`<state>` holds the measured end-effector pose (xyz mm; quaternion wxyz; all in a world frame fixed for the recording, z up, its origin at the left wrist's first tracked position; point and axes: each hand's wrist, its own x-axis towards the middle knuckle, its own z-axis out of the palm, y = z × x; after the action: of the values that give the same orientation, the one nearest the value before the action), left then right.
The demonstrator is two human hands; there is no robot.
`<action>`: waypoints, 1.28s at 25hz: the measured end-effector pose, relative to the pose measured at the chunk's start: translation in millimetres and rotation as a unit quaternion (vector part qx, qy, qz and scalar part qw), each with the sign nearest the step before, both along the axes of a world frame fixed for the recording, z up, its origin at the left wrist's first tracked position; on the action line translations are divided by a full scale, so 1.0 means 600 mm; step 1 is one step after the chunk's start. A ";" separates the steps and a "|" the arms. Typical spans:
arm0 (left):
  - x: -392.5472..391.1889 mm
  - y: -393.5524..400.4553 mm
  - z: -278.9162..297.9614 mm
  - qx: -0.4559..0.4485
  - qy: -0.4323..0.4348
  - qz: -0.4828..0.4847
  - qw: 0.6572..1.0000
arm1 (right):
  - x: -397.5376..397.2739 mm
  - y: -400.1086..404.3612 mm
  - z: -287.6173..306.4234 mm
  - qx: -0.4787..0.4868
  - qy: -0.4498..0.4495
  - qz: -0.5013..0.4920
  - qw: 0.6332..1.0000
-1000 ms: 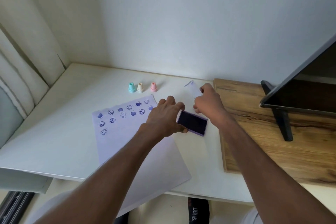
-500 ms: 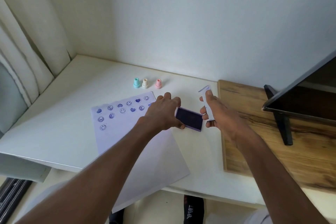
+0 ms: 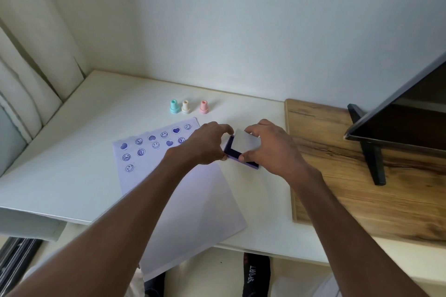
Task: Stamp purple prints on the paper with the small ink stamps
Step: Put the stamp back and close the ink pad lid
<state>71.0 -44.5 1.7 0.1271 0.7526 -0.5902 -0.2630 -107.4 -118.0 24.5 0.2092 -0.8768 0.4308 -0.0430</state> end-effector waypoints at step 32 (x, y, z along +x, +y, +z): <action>-0.001 -0.002 -0.004 -0.014 -0.021 -0.005 1.000 | 0.042 0.028 -0.018 -0.009 0.067 -0.010 0.998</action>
<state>70.2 -45.4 -0.4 0.1235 0.7531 -0.6002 -0.2395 -82.3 -101.1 13.9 0.1716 -0.8753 0.4521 0.0101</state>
